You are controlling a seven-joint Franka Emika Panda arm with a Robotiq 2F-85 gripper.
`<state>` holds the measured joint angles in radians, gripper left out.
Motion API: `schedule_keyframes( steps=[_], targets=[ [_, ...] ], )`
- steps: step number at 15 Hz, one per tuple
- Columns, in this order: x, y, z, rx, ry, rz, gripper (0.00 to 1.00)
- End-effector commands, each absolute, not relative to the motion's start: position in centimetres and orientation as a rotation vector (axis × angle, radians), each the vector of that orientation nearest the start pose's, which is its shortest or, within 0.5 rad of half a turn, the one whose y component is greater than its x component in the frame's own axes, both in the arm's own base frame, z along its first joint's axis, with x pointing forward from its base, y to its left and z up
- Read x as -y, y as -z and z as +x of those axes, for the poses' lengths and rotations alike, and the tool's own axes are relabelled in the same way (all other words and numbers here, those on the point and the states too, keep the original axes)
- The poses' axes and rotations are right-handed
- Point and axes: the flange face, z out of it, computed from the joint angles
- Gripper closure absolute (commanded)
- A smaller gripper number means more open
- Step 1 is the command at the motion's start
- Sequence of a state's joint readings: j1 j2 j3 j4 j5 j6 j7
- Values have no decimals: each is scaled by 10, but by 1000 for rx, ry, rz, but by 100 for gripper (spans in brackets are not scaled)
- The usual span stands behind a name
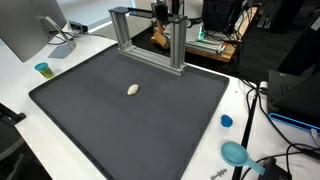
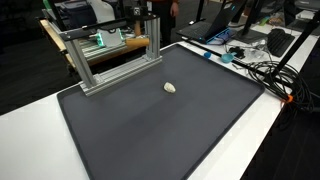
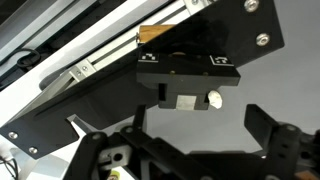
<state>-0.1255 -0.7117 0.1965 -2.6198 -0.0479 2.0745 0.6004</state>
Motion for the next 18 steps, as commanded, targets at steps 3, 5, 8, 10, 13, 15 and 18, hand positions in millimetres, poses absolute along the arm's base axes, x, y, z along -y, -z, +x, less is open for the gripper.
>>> schedule_keyframes(
  steps=[3, 5, 8, 10, 13, 15, 18],
  targets=[
    [-26, -481, 351, -890, 333, -3121, 0],
    [-26, -478, 352, -896, 329, -3106, 0],
    [-23, -472, 353, -898, 333, -3099, 0],
    [-19, -465, 354, -894, 325, -3098, 0],
    [-14, -453, 355, -880, 327, -3093, 0],
    [-10, -447, 356, -875, 329, -3080, 0],
    [-6, -446, 356, -891, 327, -3065, 0]
  ],
)
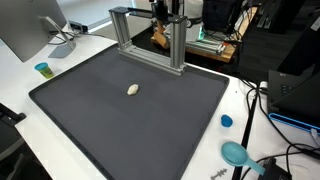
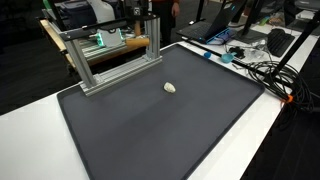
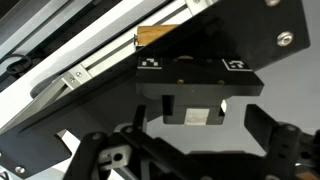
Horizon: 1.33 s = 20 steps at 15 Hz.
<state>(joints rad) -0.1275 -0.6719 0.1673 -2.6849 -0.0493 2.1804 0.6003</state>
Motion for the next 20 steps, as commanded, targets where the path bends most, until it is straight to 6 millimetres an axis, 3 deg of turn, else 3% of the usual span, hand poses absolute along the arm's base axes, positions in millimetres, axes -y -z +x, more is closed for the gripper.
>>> schedule_keyframes(
  steps=[1, 4, 8, 9, 10, 11, 13, 18, 20],
  targets=[
    [-5, -445, 356, -904, 315, -3066, 0],
    [-5, -443, 352, -900, 292, -3071, 1],
    [-8, -441, 342, -938, 284, -3074, 21],
    [-8, -442, 339, -963, 291, -3066, 21],
    [-8, -442, 336, -990, 309, -3057, 29],
    [-8, -442, 334, -1018, 323, -3053, 24],
    [-10, -442, 329, -1067, 340, -3041, 27],
    [-22, -454, 329, -1097, 387, -3038, 66],
    [-24, -453, 329, -1087, 377, -3048, 66]
  ],
)
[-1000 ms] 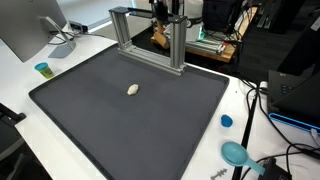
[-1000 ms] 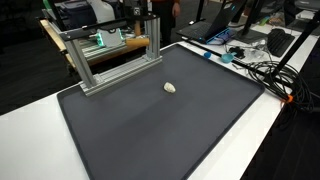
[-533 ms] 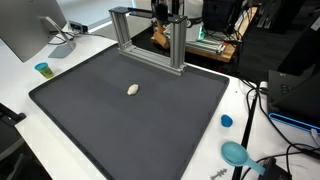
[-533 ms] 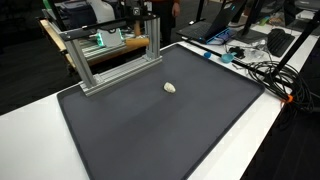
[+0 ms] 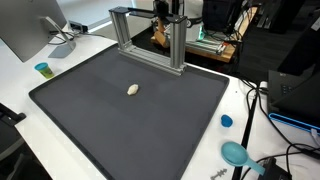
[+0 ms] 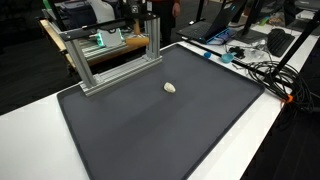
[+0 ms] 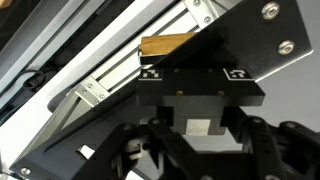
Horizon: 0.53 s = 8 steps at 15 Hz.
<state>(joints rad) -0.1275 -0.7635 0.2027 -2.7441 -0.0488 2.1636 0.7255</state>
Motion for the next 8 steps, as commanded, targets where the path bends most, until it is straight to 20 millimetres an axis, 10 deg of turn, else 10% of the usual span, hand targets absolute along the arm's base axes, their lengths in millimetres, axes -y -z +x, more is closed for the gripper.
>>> schedule_keyframes(
  steps=[1, 3, 4, 5, 8],
  targets=[
    [-25, -451, 329, -1080, 372, -3055, 66],
    [-25, -448, 329, -1079, 358, -3071, 66],
    [-25, -447, 329, -1038, 344, -3095, 30],
    [-25, -448, 329, -1028, 350, -3099, 15],
    [-23, -450, 329, -1041, 367, -3087, 14]
  ],
)
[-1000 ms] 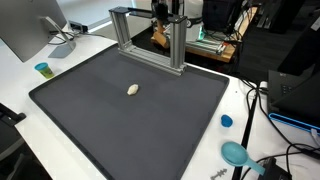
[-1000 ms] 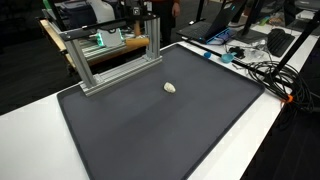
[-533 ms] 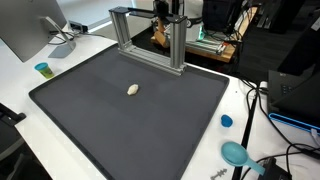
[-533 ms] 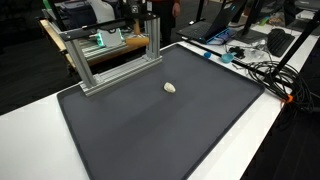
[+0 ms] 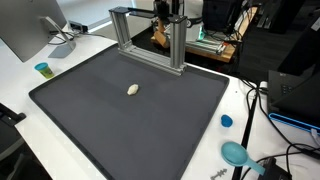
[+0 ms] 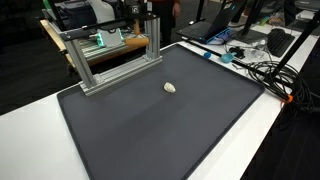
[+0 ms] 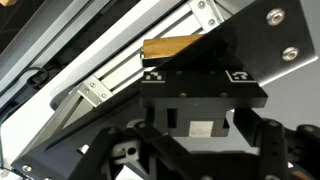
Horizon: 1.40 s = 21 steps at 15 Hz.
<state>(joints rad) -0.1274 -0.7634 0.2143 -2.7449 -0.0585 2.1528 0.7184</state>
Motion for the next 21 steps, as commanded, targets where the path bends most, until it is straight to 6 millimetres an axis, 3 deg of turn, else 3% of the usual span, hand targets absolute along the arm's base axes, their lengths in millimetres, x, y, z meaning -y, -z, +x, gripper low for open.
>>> schedule_keyframes(
  steps=[1, 3, 6, 11, 12, 14, 15, 16, 17, 18, 21],
  targets=[
    [-23, -450, 329, -1047, 371, -3083, 36],
    [-23, -453, 329, -1066, 389, -3075, 41],
    [-23, -450, 321, -1062, 432, -3103, 64],
    [-31, -454, 326, -1010, 416, -3151, 67],
    [-31, -454, 326, -986, 409, -3160, 17],
    [-29, -453, 326, -949, 394, -3167, 9],
    [-27, -453, 326, -945, 389, -3165, 12],
    [-26, -454, 326, -946, 391, -3163, 21],
    [-25, -454, 327, -956, 393, -3155, 39],
    [-24, -455, 327, -964, 400, -3151, 41],
    [-23, -452, 321, -955, 424, -3144, 62]
  ],
)
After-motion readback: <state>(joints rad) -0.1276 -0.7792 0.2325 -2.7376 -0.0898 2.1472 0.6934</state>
